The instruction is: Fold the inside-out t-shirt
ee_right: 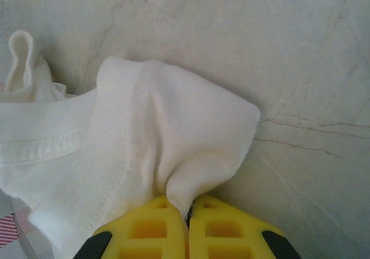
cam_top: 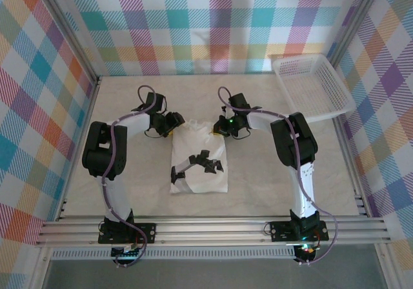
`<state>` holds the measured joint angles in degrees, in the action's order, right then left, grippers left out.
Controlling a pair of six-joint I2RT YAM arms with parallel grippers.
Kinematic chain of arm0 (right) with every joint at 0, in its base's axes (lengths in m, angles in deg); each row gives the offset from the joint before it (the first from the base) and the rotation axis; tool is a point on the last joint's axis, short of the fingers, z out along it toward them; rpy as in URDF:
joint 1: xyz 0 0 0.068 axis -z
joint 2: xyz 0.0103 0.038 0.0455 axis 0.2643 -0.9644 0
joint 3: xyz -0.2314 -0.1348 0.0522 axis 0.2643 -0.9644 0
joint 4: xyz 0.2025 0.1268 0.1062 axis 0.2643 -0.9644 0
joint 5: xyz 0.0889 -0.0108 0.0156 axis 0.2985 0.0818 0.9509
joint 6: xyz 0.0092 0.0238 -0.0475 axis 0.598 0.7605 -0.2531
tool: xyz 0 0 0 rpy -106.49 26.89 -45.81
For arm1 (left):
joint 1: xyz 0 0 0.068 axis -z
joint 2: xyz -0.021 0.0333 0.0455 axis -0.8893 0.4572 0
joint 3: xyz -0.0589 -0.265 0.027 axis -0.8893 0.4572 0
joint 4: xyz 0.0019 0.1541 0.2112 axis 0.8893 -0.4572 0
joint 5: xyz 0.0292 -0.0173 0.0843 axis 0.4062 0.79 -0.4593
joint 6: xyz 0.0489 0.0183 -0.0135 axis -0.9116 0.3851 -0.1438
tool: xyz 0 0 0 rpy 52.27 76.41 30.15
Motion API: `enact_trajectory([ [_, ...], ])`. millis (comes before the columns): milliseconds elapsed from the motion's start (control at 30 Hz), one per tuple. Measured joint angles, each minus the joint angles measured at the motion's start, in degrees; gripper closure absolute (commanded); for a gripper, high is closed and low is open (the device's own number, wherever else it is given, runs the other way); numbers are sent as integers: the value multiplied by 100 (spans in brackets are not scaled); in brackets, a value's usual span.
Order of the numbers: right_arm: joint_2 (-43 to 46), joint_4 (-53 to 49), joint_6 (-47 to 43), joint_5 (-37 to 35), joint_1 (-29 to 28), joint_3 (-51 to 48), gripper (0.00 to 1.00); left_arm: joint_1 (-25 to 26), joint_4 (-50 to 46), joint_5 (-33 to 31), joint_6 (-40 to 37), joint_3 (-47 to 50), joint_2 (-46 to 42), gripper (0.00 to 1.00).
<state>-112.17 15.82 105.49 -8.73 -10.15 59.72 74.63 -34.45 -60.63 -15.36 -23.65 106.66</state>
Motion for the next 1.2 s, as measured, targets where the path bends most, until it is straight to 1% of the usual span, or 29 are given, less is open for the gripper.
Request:
enact_trajectory([
  [233,55,-153,-26,46,0,175,100,15,26,17,17,-39,138,47],
  [333,55,-188,-24,118,0,234,100,17,98,90,39,-39,153,52],
  [367,55,-195,-24,136,0,247,100,26,162,157,63,-39,177,56],
  [400,55,-197,-24,144,0,254,100,48,247,229,83,-39,216,62],
  [467,55,-203,-24,162,0,254,100,92,326,328,146,-39,260,81],
  [500,55,-216,-24,164,0,254,100,122,367,380,177,-39,267,87],
  [533,55,-227,-24,166,4,254,100,153,402,444,188,-37,271,91],
  [567,55,-238,-24,173,4,254,100,186,452,483,177,-35,271,93],
  [633,55,-260,-24,175,11,254,100,236,503,516,175,-33,271,92],
  [667,55,-267,-24,173,15,254,100,247,520,531,173,-26,271,87],
  [733,55,-275,-24,173,15,254,100,264,570,546,164,13,269,73],
  [767,55,-278,-24,173,15,254,100,264,592,546,162,33,269,68],
  [800,55,-278,-24,170,15,254,100,262,610,544,179,55,269,67],
  [833,55,-280,-24,170,15,254,100,264,632,542,199,85,269,67],
  [867,55,-280,-24,170,15,254,100,264,658,540,216,122,271,72],
  [967,52,-280,-24,164,15,254,100,264,841,568,393,247,271,97],
  [1000,52,-280,-22,160,15,254,100,264,905,592,407,278,269,100],
  [1133,52,-332,-22,155,42,295,100,260,1001,612,542,289,269,100],
  [1200,52,-535,-22,160,92,501,100,192,931,686,608,201,260,100],
])
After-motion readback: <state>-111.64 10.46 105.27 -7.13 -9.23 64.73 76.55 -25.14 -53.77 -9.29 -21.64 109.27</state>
